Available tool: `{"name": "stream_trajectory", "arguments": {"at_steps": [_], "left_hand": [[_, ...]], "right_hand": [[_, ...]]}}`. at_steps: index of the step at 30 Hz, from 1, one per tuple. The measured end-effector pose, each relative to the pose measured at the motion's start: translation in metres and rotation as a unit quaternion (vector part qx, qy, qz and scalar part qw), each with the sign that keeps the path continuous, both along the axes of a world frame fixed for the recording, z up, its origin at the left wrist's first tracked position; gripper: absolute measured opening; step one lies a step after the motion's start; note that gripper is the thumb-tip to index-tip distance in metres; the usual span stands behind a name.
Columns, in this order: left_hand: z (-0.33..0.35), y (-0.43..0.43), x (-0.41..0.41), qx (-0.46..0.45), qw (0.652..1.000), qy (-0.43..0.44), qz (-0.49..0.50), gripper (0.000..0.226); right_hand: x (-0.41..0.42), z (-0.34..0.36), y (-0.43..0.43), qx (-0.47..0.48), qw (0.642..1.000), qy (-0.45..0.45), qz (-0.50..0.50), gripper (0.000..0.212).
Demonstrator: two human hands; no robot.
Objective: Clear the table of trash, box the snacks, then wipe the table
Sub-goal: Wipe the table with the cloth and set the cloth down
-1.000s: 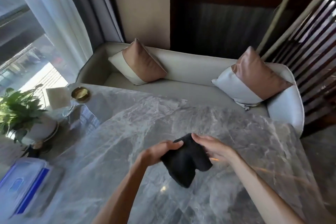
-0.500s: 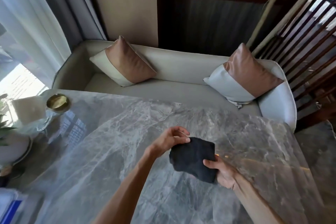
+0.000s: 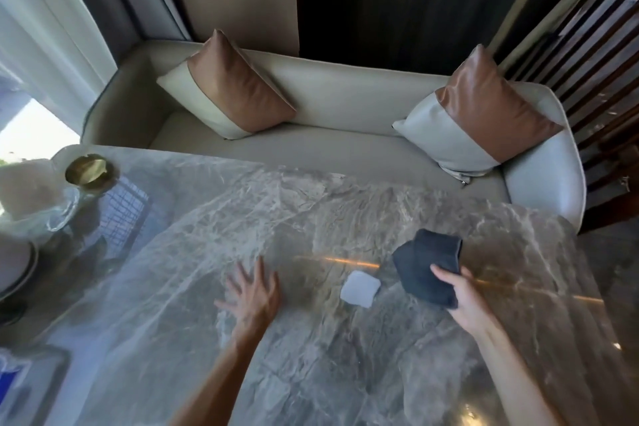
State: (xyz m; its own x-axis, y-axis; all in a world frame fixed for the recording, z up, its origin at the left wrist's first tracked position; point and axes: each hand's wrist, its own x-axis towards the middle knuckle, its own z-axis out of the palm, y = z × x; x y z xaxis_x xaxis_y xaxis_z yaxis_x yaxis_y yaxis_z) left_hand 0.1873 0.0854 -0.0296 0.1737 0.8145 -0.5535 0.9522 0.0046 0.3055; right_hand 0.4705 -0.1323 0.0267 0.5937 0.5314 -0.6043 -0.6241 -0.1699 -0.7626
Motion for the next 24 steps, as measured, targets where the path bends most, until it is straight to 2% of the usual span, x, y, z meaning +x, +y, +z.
{"name": "stream_trajectory", "arguments": {"at_steps": [3,5,8,10,12,15,18,21,22,24], "left_hand": [[-0.039,-0.014,-0.040,0.007,0.999,0.041,-0.005,0.060],[-0.055,-0.024,-0.053,0.015,0.998,0.054,-0.001,0.059],[-0.071,-0.031,-0.056,0.055,0.996,0.071,-0.005,0.057],[-0.078,-0.029,-0.057,0.066,0.995,0.069,-0.008,0.057],[-0.080,-0.029,-0.059,0.080,0.994,0.074,-0.007,0.056],[-0.081,-0.034,-0.056,0.114,0.991,0.075,0.003,0.055],[-0.085,-0.040,-0.055,0.152,0.984,0.091,0.009,0.055],[-0.090,-0.041,-0.058,0.163,0.983,0.083,0.006,0.054],[-0.090,-0.041,-0.058,0.167,0.983,0.079,0.005,0.055],[-0.091,-0.040,-0.058,0.173,0.982,0.074,0.005,0.055]], "right_hand": [[0.022,-0.008,0.009,-0.030,0.995,-0.091,-0.003,0.031],[0.033,-0.014,0.014,-0.088,0.974,-0.203,0.050,0.023],[0.040,-0.031,0.022,-0.187,0.909,-0.338,0.156,0.011],[0.029,-0.047,0.034,-0.265,0.852,-0.397,0.216,0.021],[0.006,-0.065,0.049,-0.314,0.800,-0.421,0.292,0.035],[-0.029,-0.092,0.058,-0.330,0.765,-0.411,0.371,0.051],[-0.041,-0.112,0.050,-0.329,0.744,-0.448,0.371,0.057],[-0.047,-0.119,0.049,-0.361,0.697,-0.479,0.394,0.056],[-0.050,-0.119,0.051,-0.366,0.696,-0.479,0.390,0.055],[-0.056,-0.117,0.055,-0.364,0.724,-0.463,0.360,0.053]]}}
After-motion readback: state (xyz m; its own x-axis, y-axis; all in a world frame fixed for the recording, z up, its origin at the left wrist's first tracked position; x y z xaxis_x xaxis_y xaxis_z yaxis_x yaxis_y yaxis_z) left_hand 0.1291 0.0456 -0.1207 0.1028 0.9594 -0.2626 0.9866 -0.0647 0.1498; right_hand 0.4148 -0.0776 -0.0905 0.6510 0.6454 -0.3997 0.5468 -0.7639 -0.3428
